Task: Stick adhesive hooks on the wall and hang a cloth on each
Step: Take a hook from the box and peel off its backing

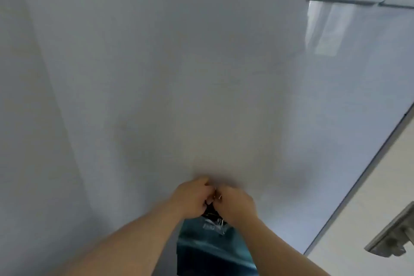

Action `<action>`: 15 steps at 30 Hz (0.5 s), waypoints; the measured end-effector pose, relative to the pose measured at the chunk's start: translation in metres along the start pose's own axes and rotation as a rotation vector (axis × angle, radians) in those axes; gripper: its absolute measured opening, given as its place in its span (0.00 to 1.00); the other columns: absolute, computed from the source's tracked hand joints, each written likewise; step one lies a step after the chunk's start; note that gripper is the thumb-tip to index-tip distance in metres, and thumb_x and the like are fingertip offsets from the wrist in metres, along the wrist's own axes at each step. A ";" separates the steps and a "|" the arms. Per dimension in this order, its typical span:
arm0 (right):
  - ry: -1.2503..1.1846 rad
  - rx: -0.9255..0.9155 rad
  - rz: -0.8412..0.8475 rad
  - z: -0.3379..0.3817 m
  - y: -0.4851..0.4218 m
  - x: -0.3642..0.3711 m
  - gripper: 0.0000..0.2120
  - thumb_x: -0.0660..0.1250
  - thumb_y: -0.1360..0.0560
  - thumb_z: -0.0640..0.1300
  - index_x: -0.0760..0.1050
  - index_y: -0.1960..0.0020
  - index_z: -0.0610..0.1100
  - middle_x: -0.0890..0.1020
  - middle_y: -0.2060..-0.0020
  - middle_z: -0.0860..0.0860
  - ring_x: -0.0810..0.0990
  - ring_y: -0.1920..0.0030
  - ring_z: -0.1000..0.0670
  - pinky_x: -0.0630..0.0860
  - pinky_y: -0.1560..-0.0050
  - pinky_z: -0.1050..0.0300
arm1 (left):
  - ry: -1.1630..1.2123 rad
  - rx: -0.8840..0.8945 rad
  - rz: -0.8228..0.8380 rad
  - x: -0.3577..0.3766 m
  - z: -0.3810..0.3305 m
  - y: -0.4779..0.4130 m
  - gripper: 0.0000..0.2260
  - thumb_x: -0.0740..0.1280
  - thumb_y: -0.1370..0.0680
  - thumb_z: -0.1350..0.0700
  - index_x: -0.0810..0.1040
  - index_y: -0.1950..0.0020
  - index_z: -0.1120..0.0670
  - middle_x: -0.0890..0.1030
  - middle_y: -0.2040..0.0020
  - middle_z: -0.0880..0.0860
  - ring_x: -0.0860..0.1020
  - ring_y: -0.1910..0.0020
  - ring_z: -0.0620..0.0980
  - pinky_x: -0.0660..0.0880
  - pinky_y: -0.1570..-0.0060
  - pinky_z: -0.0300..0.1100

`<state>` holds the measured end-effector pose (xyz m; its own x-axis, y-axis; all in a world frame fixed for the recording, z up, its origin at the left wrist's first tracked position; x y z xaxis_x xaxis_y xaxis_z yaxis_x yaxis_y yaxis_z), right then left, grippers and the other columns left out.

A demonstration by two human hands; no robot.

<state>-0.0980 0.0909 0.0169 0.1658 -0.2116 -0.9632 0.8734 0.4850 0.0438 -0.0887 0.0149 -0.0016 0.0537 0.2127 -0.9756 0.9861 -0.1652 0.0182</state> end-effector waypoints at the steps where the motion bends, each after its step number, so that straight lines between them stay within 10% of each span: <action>1: 0.019 0.004 0.027 -0.001 -0.001 0.002 0.13 0.54 0.23 0.43 0.74 0.44 0.43 0.81 0.48 0.45 0.78 0.47 0.43 0.68 0.56 0.58 | -0.021 -0.016 0.027 0.002 0.001 0.000 0.09 0.61 0.25 0.61 0.76 0.47 0.55 0.71 0.42 0.53 0.73 0.44 0.54 0.70 0.53 0.44; 15: 0.225 -0.106 0.130 0.000 0.010 0.034 0.13 0.56 0.24 0.40 0.75 0.44 0.41 0.81 0.47 0.43 0.79 0.47 0.40 0.71 0.54 0.55 | -0.216 -0.135 0.072 0.030 0.008 0.011 0.14 0.57 0.21 0.63 0.74 0.38 0.56 0.73 0.40 0.57 0.72 0.41 0.55 0.69 0.51 0.45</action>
<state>-0.0841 0.0884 -0.0155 0.1573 0.0468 -0.9865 0.7966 0.5844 0.1547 -0.0778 0.0115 -0.0321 0.1036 -0.0083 -0.9946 0.9938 -0.0392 0.1038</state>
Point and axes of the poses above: each hand's wrist, its own y-axis away from the middle knuckle, its own x-axis out of the palm, z = x × y, the point moved 9 cm from there along -y, towards the middle knuckle
